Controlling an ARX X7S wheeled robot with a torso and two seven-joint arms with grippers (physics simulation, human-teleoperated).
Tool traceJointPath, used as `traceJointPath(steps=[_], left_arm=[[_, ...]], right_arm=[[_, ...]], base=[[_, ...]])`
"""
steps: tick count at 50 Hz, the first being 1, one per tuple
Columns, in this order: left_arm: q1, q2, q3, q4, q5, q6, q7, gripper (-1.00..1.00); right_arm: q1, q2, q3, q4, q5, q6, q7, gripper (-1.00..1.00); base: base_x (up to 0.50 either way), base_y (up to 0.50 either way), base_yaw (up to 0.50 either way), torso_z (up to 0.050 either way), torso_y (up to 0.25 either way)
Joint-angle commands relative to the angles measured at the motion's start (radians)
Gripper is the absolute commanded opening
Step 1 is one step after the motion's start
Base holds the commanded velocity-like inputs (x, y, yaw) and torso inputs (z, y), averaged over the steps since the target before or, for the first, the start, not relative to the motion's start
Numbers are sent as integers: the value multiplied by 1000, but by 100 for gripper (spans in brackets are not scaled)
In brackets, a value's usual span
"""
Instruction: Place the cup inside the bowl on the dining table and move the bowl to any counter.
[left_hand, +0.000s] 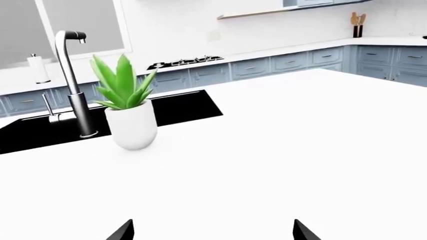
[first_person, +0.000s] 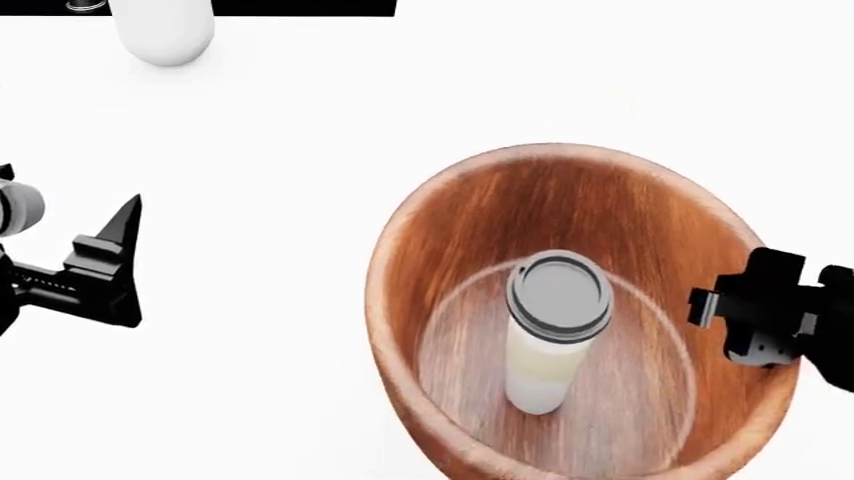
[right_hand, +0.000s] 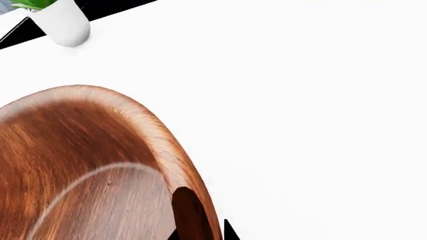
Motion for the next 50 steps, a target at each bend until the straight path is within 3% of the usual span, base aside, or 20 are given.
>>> traceJointPath(steps=[1,10,22,50], left_arm=[[9,1,-6,-9,3,9,5,100],[5,4,2,-6,3,4,-4,100],[5,1,5,-3,-1,4,-6,100],[3,-3,9,-4,-11,6,-9,100]], right_arm=[[41,33,56,-14,43,-21,-3,-100],[10,56,74,-21,36,-41,-13,-100],[-5,78,90,-24,51,-58,21,-100],[-81,112,135,-61,9,-125,-18,-100]], base=[[0,0,0,0,0],[0,0,0,0,0],[-394,-148,0,0,1],[-281,-478,0,0,0]])
